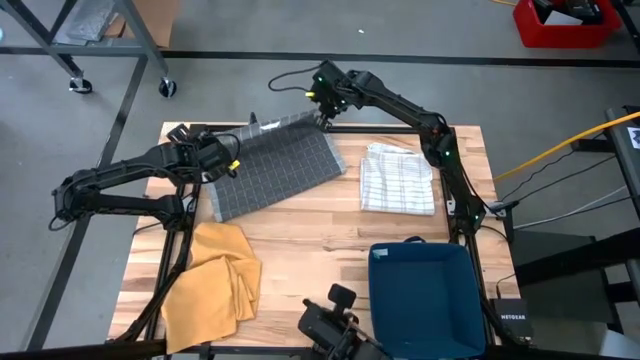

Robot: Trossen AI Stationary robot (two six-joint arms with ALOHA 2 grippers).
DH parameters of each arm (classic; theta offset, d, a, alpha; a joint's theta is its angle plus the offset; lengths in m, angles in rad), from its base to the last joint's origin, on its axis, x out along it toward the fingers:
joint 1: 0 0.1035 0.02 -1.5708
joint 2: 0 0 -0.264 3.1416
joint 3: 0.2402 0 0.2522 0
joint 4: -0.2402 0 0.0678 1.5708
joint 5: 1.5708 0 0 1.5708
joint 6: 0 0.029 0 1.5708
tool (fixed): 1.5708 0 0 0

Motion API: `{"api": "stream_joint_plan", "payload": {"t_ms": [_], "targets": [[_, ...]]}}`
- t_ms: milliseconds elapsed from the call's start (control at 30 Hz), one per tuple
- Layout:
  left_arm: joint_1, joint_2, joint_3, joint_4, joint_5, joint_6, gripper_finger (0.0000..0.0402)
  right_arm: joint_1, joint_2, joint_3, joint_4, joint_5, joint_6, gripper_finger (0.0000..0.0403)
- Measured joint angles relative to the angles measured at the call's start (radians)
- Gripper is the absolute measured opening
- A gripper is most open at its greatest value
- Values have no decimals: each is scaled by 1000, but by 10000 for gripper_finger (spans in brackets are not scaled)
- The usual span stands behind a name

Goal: Fold towel
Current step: Fold the gray towel

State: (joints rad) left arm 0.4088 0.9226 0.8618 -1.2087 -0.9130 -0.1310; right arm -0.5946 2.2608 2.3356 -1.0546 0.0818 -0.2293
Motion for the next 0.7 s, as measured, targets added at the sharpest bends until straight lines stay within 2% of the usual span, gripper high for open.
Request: {"api": "stream_joint_plan", "payload": {"t_ms": [233, 400, 500, 700], "targets": [[-48, 0, 0, -21, 253, 1, 0, 53, 0, 0, -161, -13, 0, 0], [-68, 0, -1, -45, 361, 1, 0, 91, 0, 0, -197, -16, -3, 0], [-71, 0, -1, -65, 404, 1, 0, 107, 0, 0, -211, -22, -3, 0], [-71, 0, -1, -92, 413, 0, 0, 123, 0, 0, -238, -39, -3, 0]]}}
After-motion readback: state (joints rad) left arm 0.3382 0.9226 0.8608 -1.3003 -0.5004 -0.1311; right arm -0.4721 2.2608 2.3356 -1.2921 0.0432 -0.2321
